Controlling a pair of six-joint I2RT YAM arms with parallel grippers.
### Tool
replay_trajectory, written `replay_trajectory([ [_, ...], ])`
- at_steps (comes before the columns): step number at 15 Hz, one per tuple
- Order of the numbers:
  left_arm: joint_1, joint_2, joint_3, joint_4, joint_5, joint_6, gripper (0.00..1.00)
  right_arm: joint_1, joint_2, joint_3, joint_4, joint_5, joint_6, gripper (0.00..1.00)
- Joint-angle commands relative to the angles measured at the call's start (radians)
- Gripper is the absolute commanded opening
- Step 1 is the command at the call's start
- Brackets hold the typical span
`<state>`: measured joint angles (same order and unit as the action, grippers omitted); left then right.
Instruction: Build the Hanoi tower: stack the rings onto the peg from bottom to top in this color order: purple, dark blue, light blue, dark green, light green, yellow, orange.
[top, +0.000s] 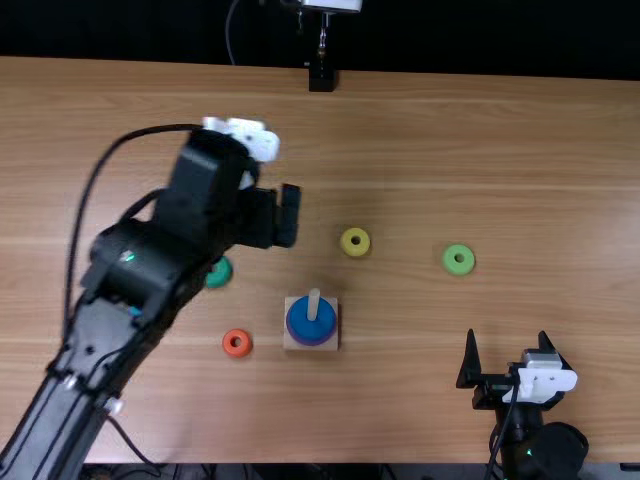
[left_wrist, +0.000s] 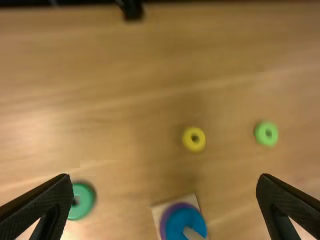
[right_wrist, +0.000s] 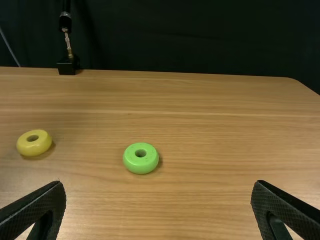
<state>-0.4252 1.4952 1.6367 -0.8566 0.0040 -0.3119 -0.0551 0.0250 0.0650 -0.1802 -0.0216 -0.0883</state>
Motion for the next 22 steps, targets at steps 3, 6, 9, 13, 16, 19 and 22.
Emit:
replay_trajectory([
  [3,0.174,-0.122,-0.210,0.061,-0.010,0.060,1.00,-0.006,-0.011,-0.028,-0.003,0.009,-0.002,1.00],
  [6,0.281,-0.227,-0.367,0.096,-0.070,0.258,1.00,-0.006,-0.011,-0.030,-0.005,0.009,-0.002,1.00],
  [9,0.341,-0.256,-0.508,0.107,-0.070,0.316,1.00,-0.006,-0.011,-0.030,-0.005,0.009,-0.002,1.00],
  [13,0.381,-0.243,-0.666,0.109,-0.063,0.317,1.00,-0.006,-0.011,-0.028,-0.005,0.009,-0.002,1.00],
  [16,0.381,-0.211,-0.764,0.222,-0.061,0.316,1.00,-0.006,-0.011,-0.030,-0.005,0.009,-0.002,1.00],
  [19,0.381,-0.153,-0.822,0.306,-0.061,0.316,1.00,-0.006,-0.013,-0.028,-0.005,0.009,-0.002,1.00],
  [22,0.382,-0.095,-0.827,0.325,-0.059,0.316,1.00,-0.006,-0.013,-0.030,-0.005,0.009,-0.002,1.00],
])
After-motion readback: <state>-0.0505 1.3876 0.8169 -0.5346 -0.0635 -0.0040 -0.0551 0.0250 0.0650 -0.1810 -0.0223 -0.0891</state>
